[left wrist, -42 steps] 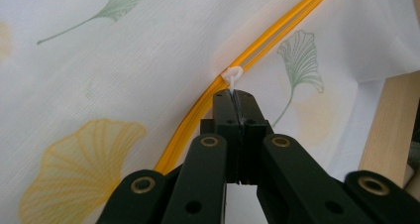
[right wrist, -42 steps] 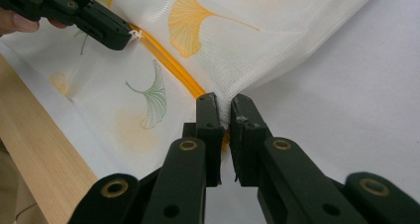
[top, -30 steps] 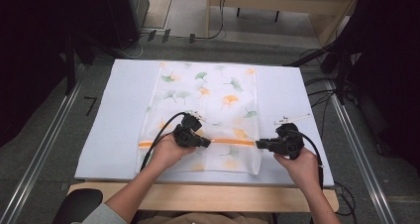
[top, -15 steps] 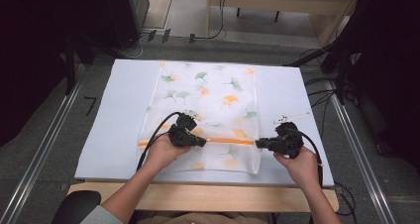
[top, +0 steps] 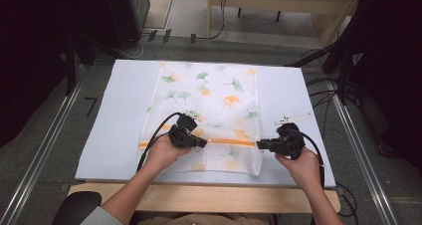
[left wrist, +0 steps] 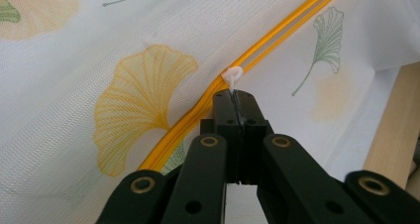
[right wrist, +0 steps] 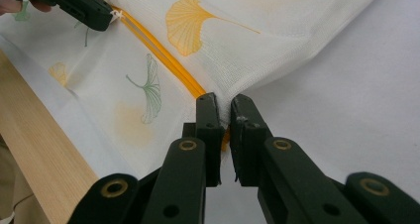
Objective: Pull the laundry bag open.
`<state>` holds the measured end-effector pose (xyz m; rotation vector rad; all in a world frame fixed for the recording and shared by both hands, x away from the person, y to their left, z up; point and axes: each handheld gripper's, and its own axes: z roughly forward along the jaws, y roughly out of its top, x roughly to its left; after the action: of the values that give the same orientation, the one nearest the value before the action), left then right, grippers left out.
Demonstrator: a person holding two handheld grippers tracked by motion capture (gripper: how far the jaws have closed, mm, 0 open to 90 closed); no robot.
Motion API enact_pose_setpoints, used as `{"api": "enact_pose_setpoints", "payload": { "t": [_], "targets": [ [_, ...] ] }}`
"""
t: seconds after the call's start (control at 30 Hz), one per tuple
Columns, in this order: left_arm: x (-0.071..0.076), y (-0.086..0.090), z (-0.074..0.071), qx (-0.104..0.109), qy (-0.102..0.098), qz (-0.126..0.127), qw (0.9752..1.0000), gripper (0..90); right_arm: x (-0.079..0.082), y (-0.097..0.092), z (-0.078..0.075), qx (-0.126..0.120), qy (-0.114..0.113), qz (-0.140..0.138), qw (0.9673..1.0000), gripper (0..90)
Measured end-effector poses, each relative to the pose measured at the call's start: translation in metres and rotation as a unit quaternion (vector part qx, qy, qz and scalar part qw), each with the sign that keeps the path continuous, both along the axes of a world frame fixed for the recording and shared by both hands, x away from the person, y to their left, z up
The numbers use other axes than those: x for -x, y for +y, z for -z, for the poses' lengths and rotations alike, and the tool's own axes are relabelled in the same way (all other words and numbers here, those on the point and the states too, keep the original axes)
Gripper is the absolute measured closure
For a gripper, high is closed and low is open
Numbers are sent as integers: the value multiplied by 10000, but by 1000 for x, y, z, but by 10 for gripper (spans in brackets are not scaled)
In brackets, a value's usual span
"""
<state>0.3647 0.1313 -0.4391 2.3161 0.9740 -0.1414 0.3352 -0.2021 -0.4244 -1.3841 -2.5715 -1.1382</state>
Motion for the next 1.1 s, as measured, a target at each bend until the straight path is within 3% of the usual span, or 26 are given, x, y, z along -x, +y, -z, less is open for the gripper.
{"api": "enact_pose_setpoints", "payload": {
  "t": [0.53,1.1],
  "targets": [
    [1,18,-4,-151,46,-205,9997,900,0,-1,0,13,9,15,10000,856],
    [3,32,-8,-316,20,-193,9993,900,0,-1,1,49,12,1,10000,855]
  ]
}}
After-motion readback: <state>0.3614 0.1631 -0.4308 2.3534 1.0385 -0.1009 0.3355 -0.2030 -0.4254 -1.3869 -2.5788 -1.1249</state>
